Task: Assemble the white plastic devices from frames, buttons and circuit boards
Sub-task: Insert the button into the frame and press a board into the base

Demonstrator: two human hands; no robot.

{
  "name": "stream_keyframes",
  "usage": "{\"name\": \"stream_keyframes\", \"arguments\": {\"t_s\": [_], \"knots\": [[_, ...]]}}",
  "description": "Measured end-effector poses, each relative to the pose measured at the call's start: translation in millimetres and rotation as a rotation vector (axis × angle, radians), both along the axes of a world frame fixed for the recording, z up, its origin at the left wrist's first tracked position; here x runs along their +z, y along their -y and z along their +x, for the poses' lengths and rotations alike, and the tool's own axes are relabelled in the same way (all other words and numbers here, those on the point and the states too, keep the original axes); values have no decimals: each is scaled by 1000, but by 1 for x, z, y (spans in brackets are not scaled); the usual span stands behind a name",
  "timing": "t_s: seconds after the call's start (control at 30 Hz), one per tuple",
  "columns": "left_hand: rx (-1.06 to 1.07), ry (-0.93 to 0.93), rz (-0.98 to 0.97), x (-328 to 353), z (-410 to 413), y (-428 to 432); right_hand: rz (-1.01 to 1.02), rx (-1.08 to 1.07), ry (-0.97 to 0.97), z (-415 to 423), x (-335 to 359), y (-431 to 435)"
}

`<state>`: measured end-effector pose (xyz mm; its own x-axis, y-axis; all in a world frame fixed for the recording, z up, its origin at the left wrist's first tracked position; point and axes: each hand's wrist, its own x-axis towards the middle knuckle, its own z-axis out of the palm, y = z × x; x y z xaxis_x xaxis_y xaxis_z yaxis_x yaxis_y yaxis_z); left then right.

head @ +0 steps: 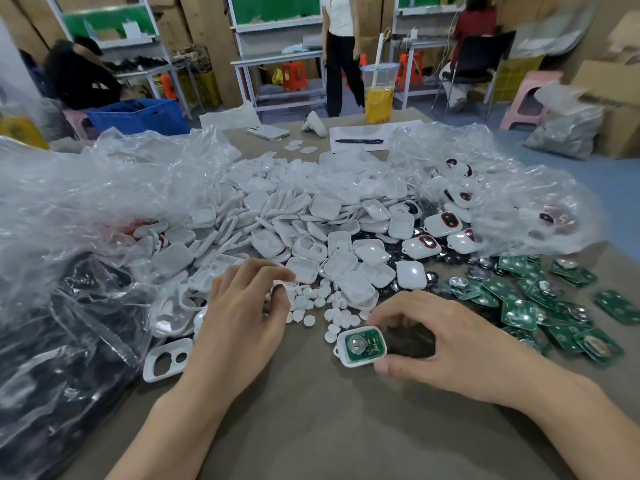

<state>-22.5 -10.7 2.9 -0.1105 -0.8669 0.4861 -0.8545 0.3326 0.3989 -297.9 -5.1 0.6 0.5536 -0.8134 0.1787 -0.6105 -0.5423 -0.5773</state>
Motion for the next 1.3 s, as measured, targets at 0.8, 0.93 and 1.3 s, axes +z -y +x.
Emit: {"name": "stream_keyframes", "arguments": {"t_s": [0.8, 0.93, 1.3], "knots": [[8, 261, -26, -1, 3, 63, -140, -303, -238, 30, 1, 89], [33, 139, 8, 3, 3, 62, -130, -332, -144, 30, 3, 92], [-15, 58, -84, 3, 3, 57, -141, -404, 23, 30, 13, 83]]}}
